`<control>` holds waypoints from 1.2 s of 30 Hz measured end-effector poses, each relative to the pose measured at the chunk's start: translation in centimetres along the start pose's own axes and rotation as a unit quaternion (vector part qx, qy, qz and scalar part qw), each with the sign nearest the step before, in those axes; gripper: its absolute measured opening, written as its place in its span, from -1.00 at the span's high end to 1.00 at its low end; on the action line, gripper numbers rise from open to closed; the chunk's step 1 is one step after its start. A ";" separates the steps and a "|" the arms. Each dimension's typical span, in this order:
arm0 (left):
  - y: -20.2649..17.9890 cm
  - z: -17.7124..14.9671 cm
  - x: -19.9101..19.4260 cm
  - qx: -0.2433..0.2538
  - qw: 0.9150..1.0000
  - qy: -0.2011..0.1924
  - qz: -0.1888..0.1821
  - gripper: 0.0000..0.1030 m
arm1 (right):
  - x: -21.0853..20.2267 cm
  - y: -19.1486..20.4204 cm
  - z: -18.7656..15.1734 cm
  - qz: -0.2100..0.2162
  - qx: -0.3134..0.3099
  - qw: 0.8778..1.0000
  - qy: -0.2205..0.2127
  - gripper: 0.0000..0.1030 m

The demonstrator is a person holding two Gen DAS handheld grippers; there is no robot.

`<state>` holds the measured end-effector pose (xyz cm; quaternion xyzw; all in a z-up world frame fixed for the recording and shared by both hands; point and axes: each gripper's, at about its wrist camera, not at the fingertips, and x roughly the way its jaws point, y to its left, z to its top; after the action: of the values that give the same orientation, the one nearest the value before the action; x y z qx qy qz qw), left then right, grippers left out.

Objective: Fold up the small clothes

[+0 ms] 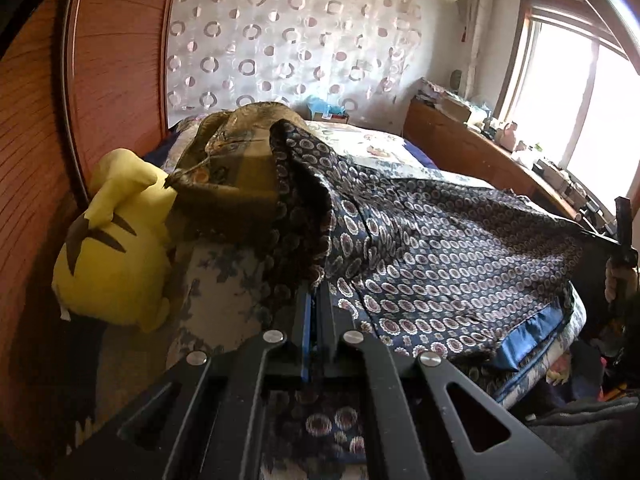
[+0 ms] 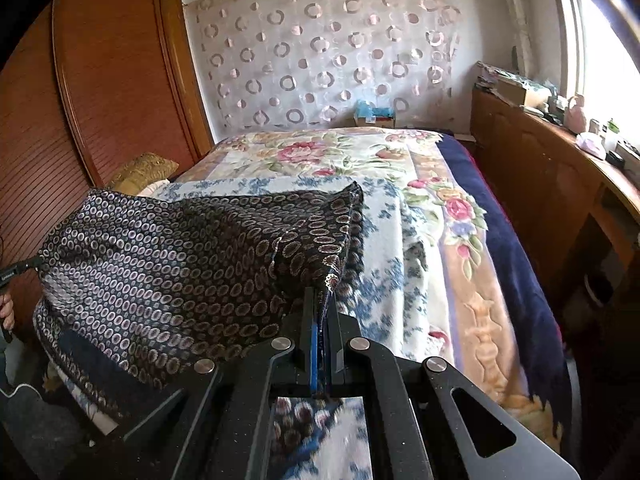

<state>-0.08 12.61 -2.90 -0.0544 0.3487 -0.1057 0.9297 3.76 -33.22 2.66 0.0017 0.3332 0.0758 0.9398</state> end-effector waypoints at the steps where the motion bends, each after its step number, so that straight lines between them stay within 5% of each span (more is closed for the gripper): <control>1: -0.1 -0.3 -0.1 0.001 1.000 0.002 0.001 0.95 | -0.1 0.2 -0.1 -0.002 -0.002 1.000 0.003 0.98; 13: -0.2 -0.4 0.0 0.012 1.000 0.014 0.011 0.92 | 0.2 1.8 -0.1 -0.031 -0.028 0.999 0.035 0.93; 16: -0.3 -0.4 -0.1 0.016 1.000 0.011 0.015 0.63 | 0.2 1.8 0.6 -0.047 -0.028 0.998 0.032 0.61; 18: -0.3 -0.3 0.1 0.018 1.000 0.012 0.020 0.12 | 0.0 2.1 1.1 -0.049 -0.031 0.998 0.024 0.24; 19: -0.3 -0.3 0.1 0.018 1.000 0.012 0.021 0.10 | 0.0 2.2 1.3 -0.048 -0.034 0.998 0.020 0.20; 28: -0.5 -1.2 1.9 0.022 0.998 0.039 0.036 -0.29 | 2.4 5.7 1.5 -0.017 -0.058 0.998 0.027 0.17; 36: 0.5 -3.6 3.3 0.005 0.996 0.077 0.042 -0.32 | 6.6 9.1 0.2 0.029 -0.089 0.993 0.066 0.15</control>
<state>0.04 12.22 -7.75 -0.0268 0.4208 -0.0718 0.9039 7.67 -23.27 -0.80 -0.0767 0.3867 0.1326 0.9094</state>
